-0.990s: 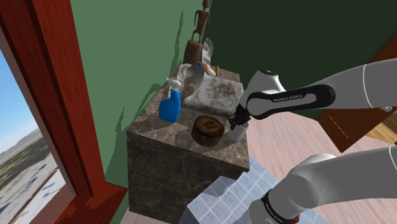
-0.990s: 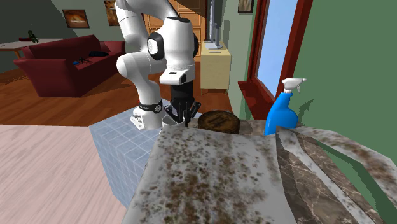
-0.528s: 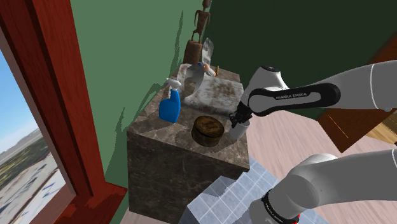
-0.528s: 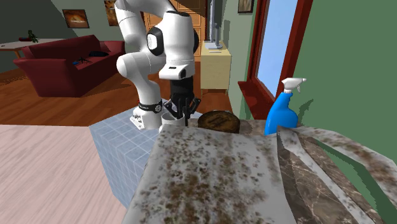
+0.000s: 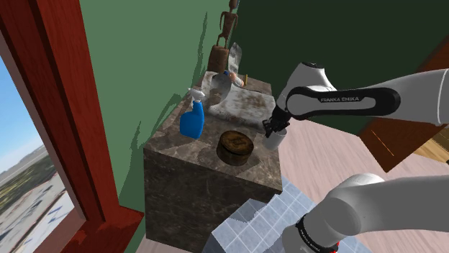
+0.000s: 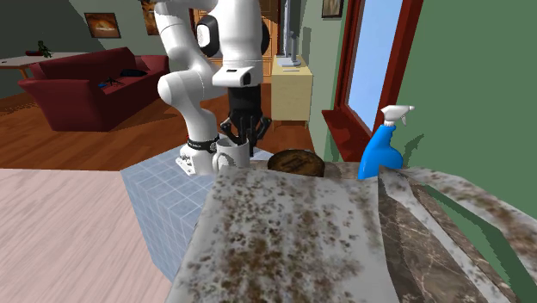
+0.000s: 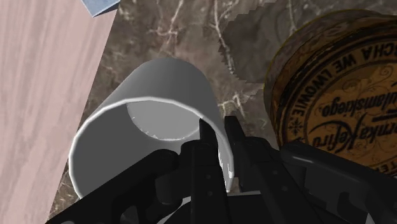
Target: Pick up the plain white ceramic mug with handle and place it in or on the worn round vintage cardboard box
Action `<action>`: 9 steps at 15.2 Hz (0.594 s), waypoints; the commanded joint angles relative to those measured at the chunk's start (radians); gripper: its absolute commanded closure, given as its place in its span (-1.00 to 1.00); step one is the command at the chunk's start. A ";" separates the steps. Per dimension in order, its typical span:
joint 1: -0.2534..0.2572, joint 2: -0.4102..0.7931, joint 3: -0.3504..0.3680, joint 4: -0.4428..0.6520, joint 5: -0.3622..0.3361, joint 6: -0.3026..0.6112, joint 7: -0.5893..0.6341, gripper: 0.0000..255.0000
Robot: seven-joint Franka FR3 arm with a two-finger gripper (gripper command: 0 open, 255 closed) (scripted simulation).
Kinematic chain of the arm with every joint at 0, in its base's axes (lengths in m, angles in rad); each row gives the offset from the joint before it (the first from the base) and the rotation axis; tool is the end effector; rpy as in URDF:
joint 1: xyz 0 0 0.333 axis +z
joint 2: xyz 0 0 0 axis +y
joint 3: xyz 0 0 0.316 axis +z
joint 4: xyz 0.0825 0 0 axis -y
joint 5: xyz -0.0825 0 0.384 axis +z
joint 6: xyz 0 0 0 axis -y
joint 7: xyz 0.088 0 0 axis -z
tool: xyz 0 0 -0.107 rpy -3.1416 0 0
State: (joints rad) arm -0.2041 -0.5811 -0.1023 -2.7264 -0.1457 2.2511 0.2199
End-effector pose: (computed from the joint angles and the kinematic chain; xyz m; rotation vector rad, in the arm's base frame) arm 0.3444 -0.1111 0.4049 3.0023 -0.6505 0.1588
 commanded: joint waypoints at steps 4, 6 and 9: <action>0.003 -0.036 0.005 0.047 0.007 -0.080 -0.004 1.00; 0.004 -0.046 0.007 0.067 0.010 -0.111 -0.006 1.00; 0.006 -0.060 0.009 0.099 0.013 -0.157 -0.009 1.00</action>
State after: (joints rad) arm -0.1988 -0.6351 -0.0942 -2.6425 -0.1334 2.1119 0.2116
